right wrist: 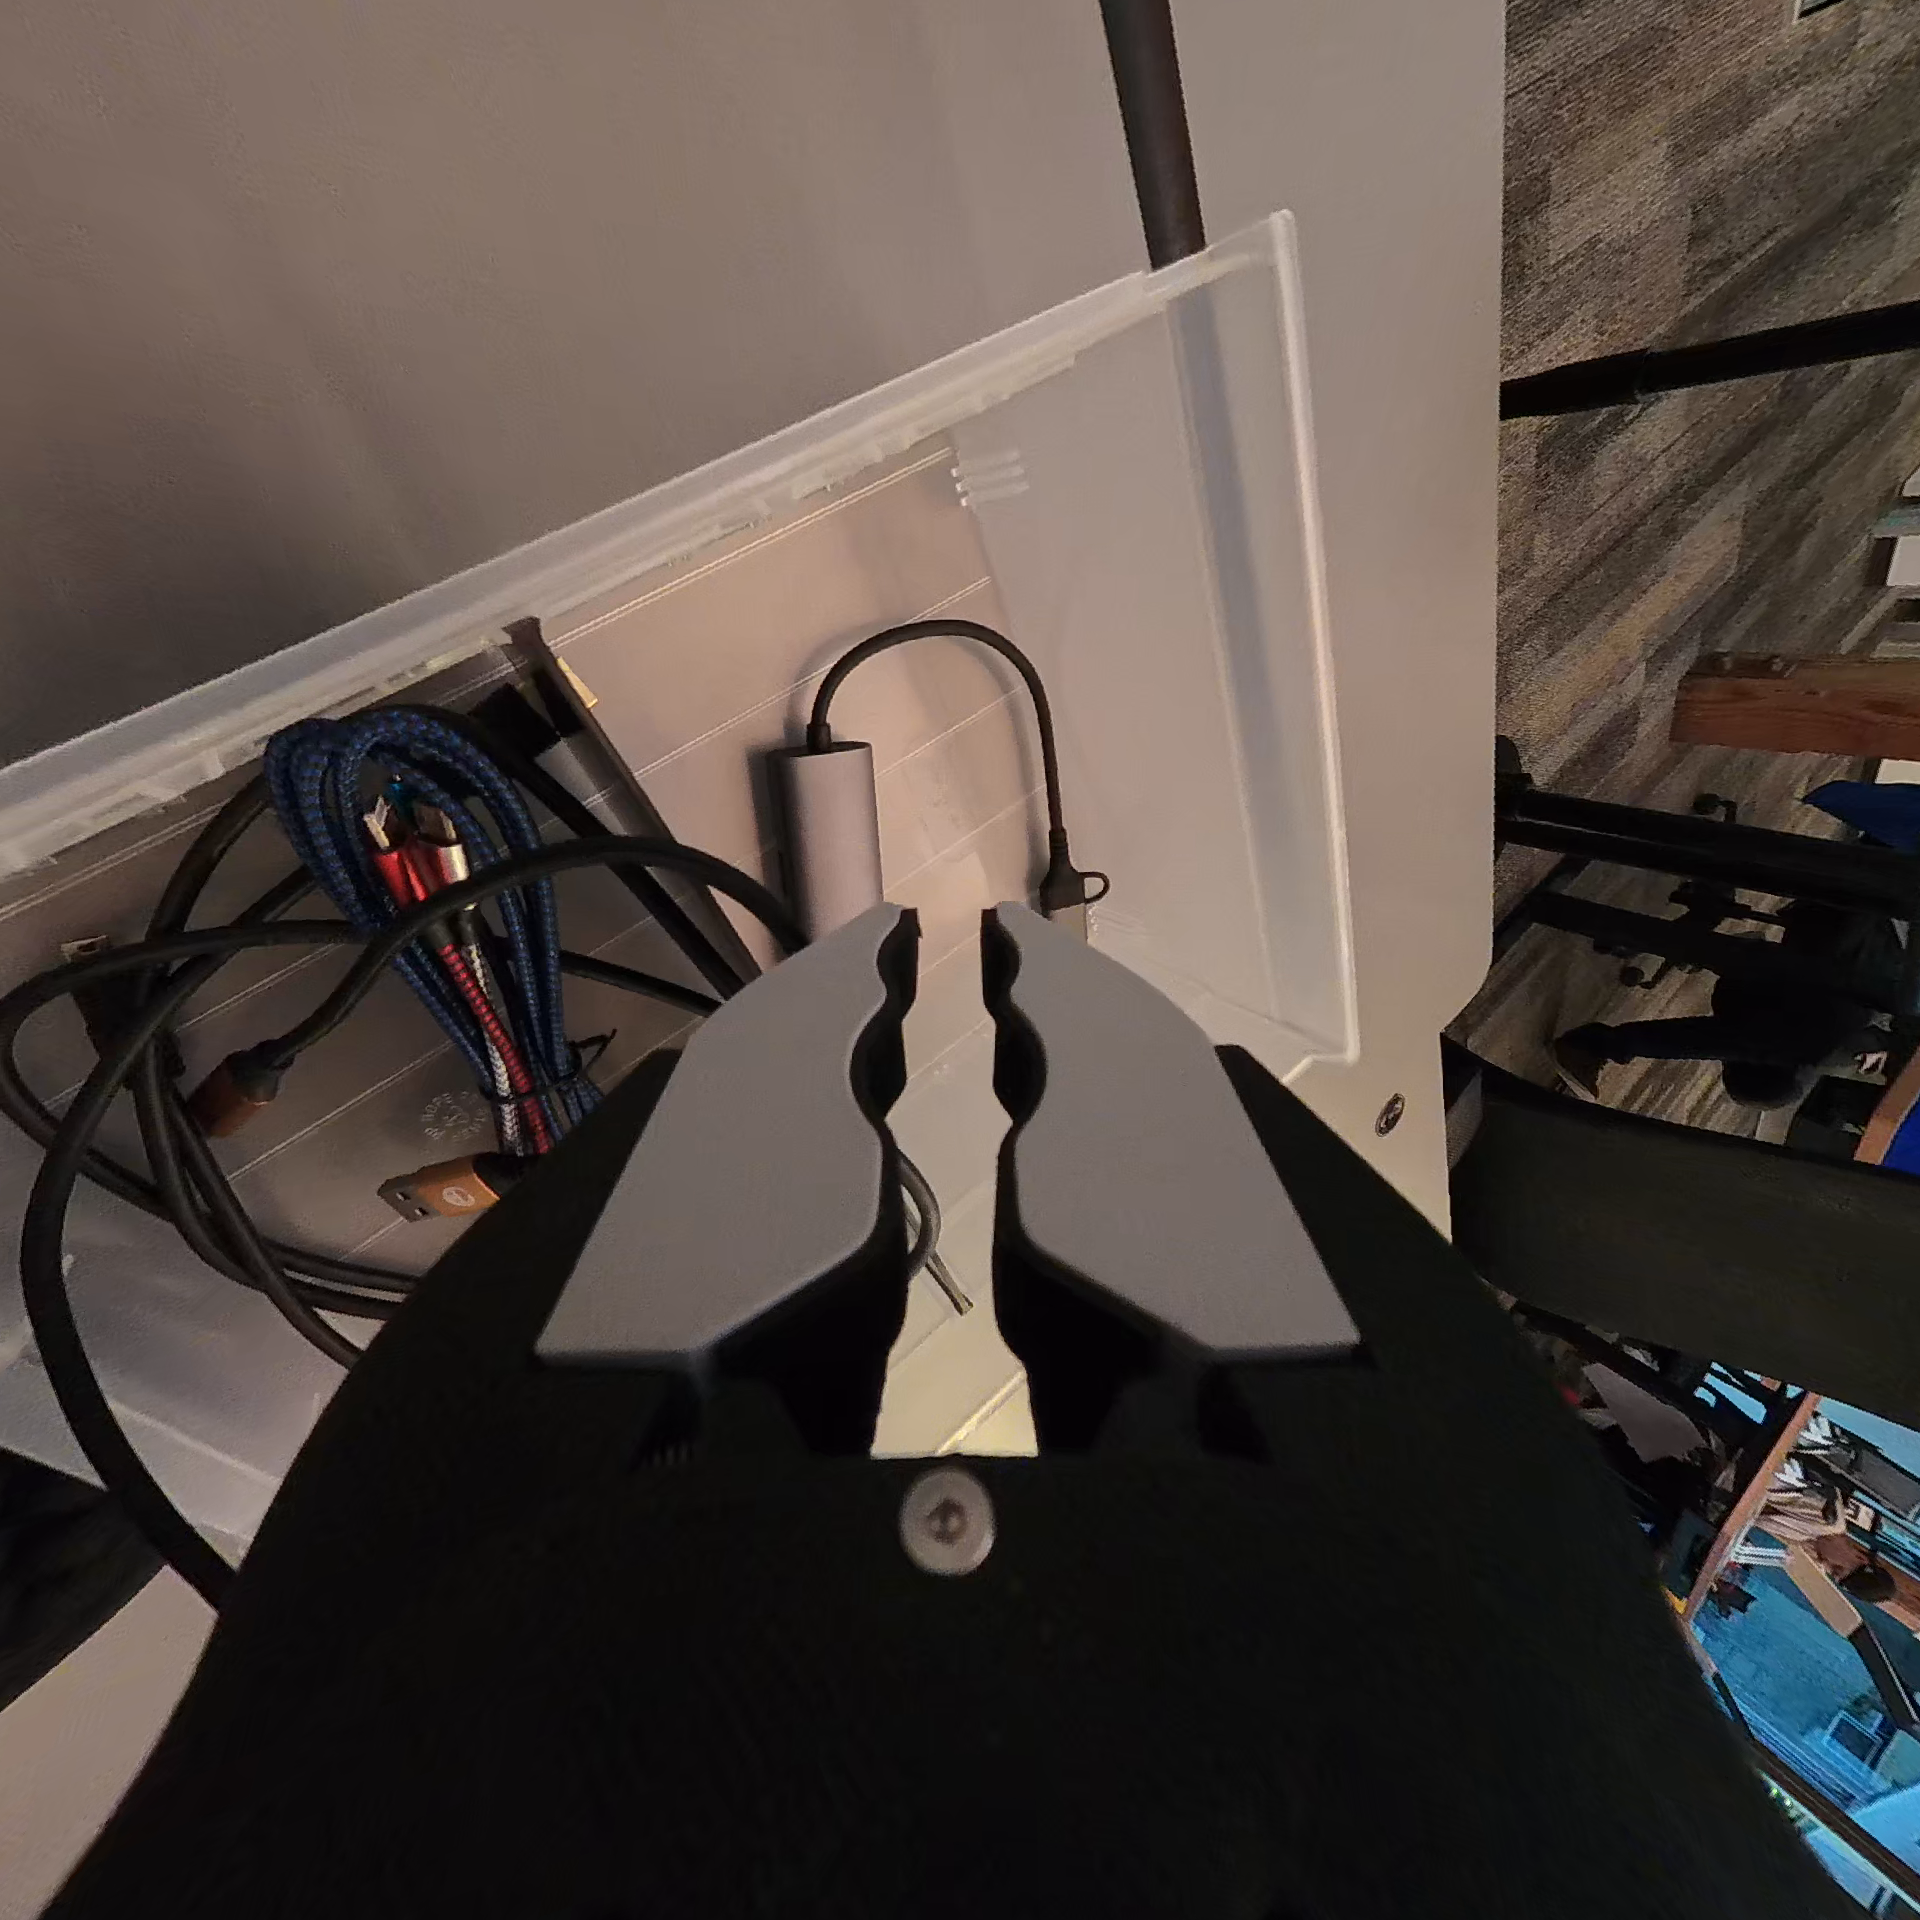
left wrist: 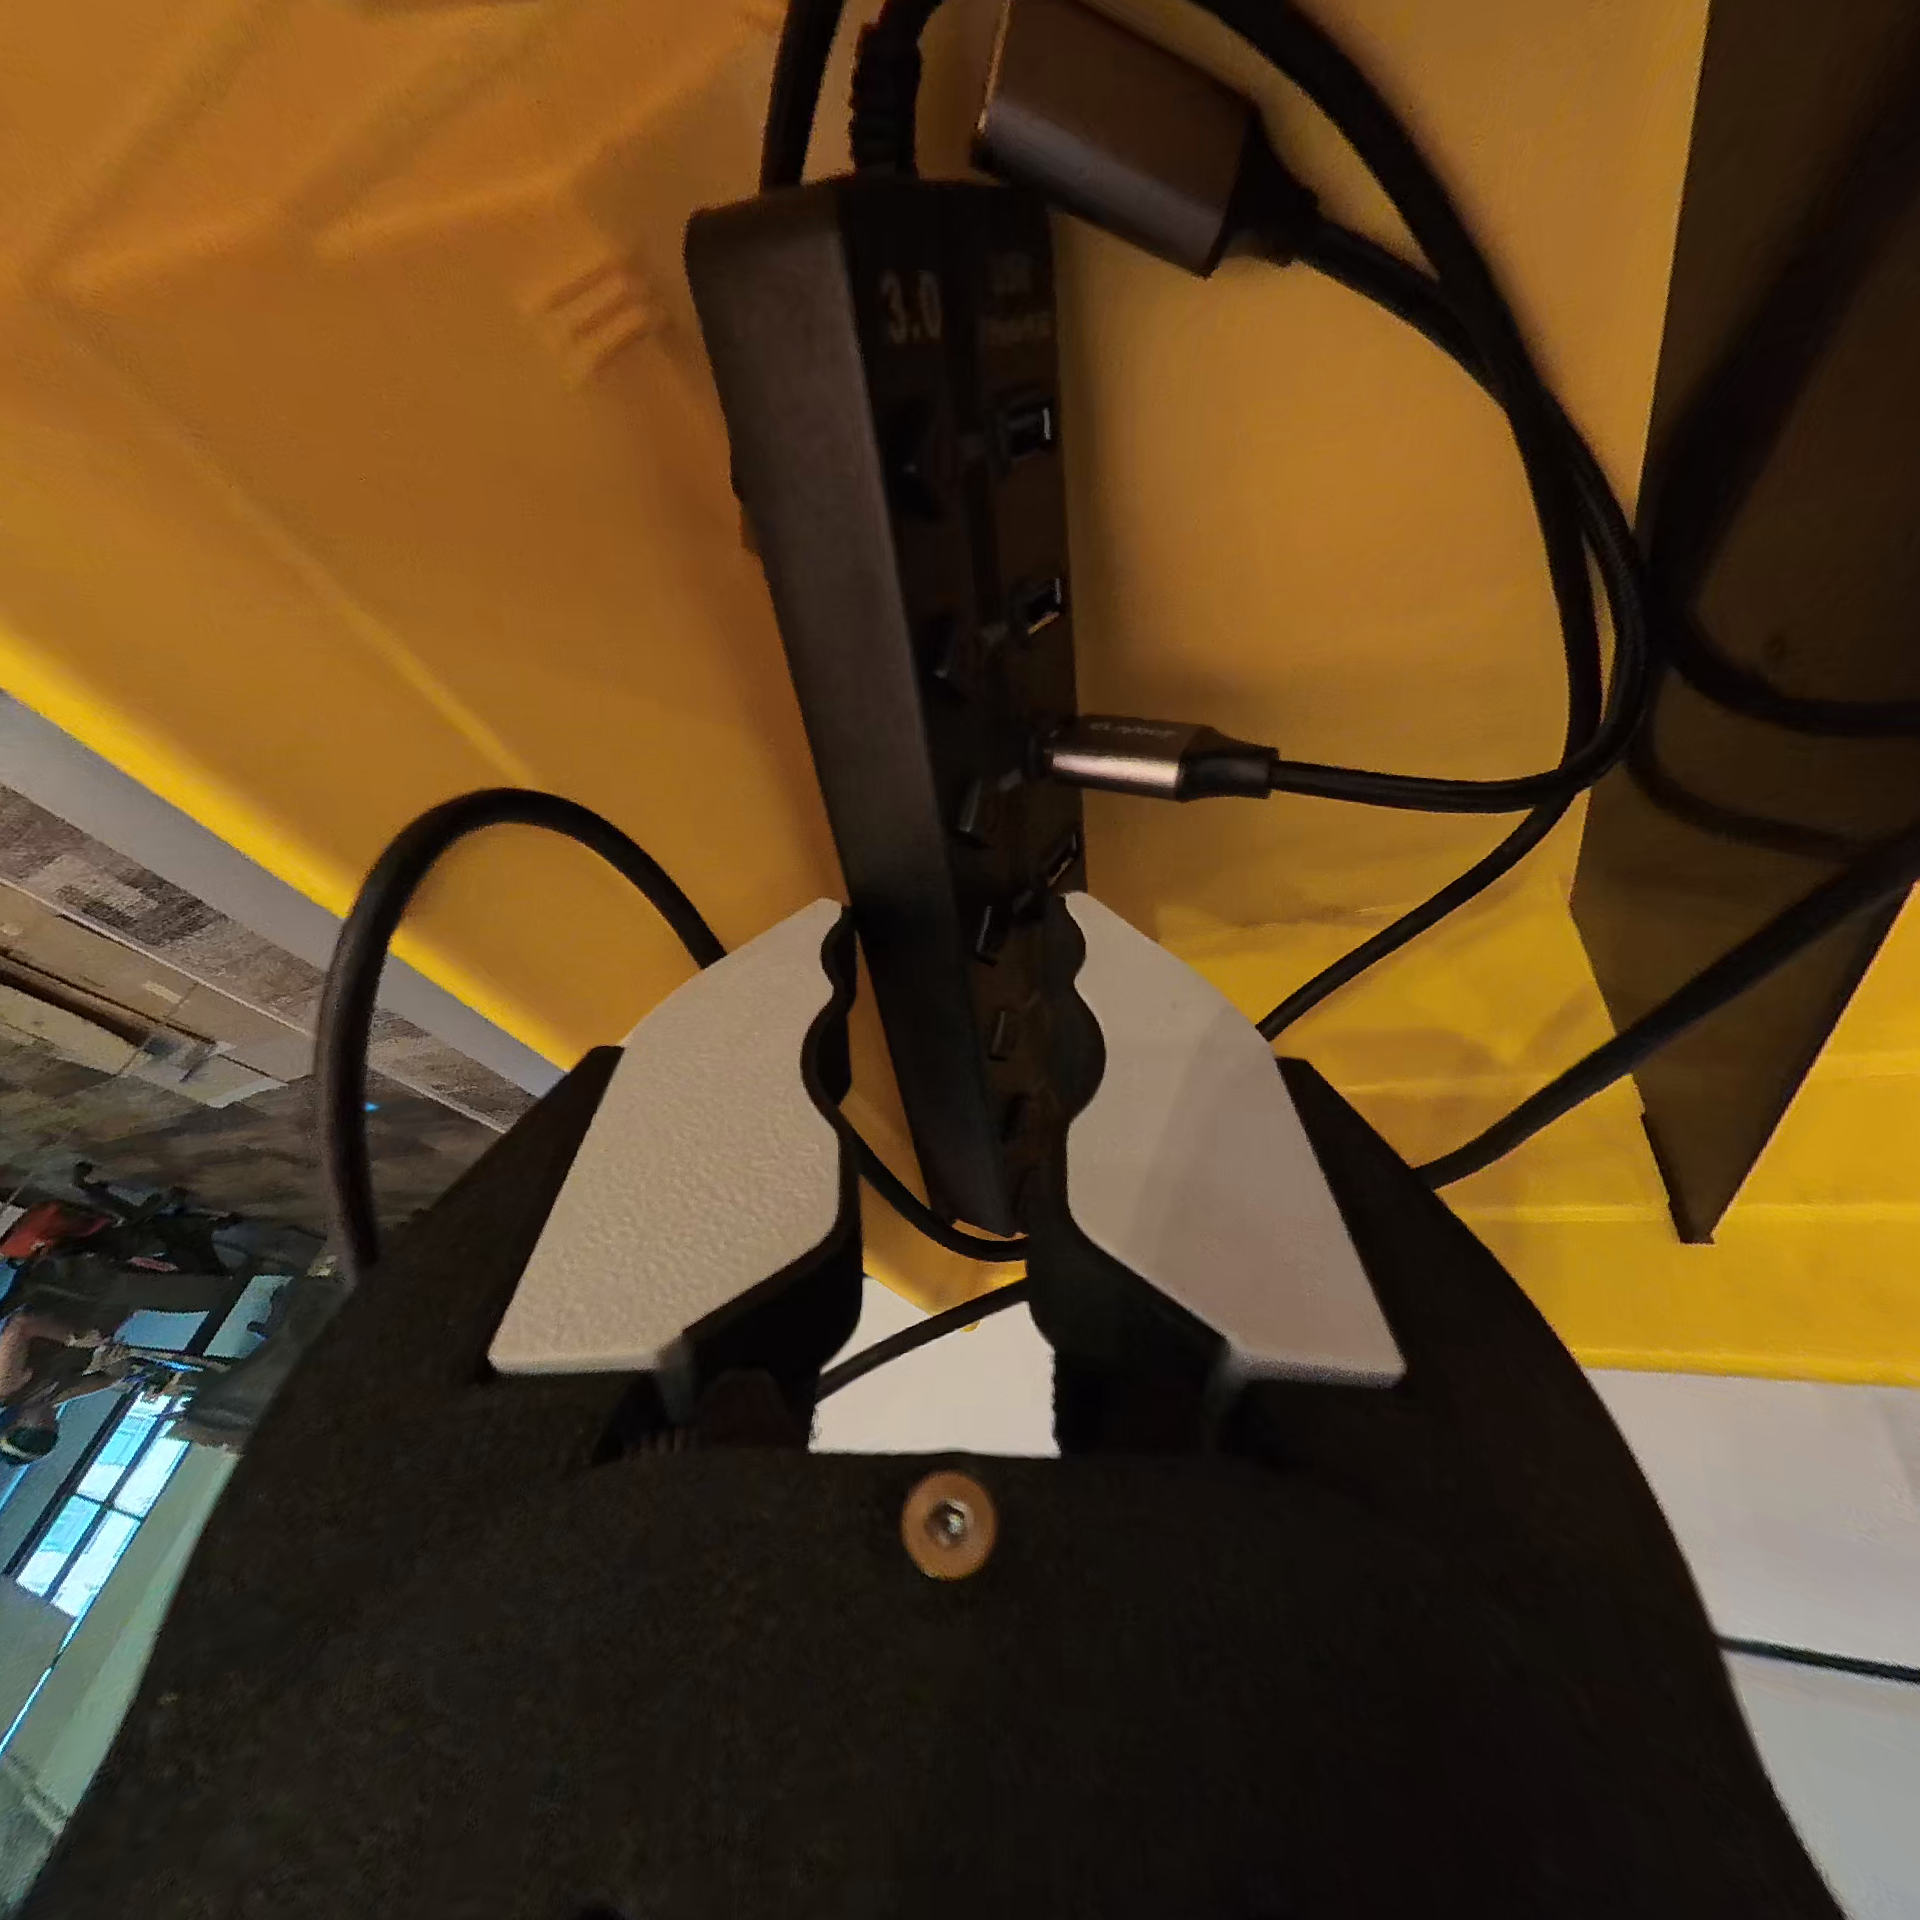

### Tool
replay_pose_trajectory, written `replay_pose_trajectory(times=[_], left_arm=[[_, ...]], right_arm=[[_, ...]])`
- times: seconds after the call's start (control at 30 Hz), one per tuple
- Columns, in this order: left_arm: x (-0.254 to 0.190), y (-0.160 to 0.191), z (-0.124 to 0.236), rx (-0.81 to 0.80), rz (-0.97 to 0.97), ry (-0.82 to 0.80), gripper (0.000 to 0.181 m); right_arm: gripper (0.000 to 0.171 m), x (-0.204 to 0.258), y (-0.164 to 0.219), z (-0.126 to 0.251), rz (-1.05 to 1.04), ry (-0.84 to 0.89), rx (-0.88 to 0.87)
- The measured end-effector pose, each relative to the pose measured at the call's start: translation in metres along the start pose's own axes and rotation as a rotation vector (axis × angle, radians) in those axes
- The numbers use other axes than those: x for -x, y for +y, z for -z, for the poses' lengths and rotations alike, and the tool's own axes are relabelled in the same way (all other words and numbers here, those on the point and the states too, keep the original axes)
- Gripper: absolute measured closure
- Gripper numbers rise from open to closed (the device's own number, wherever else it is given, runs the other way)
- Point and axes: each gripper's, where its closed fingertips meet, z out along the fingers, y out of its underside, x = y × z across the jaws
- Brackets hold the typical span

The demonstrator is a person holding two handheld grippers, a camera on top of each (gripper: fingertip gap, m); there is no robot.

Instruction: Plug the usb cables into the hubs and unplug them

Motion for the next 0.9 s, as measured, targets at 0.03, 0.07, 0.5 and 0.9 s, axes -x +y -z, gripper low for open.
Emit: replay_pose_trajectory(times=[0.03, 0.07, 0.5, 0.9], left_arm=[[0.000, 0.000, 0.000, 0.003, 0.005, 0.012, 0.148], [0.000, -0.001, 0.001, 0.001, 0.018, 0.029, 0.148], [0.003, 0.004, 0.019, 0.017, 0.197, 0.023, 0.155], [0.002, 0.028, 0.089, -0.022, 0.398, -0.402, 0.156]], right_arm=[[0.159, 0.001, 0.000, 0.000, 0.002, -0.002, 0.002], [0.160, 0.001, 0.000, 0.000, 0.005, -0.004, 0.005], [0.166, 0.004, -0.004, 0.004, 0.027, -0.010, -0.012], [0.165, 0.010, -0.069, 0.022, 0.073, 0.014, -0.278]])
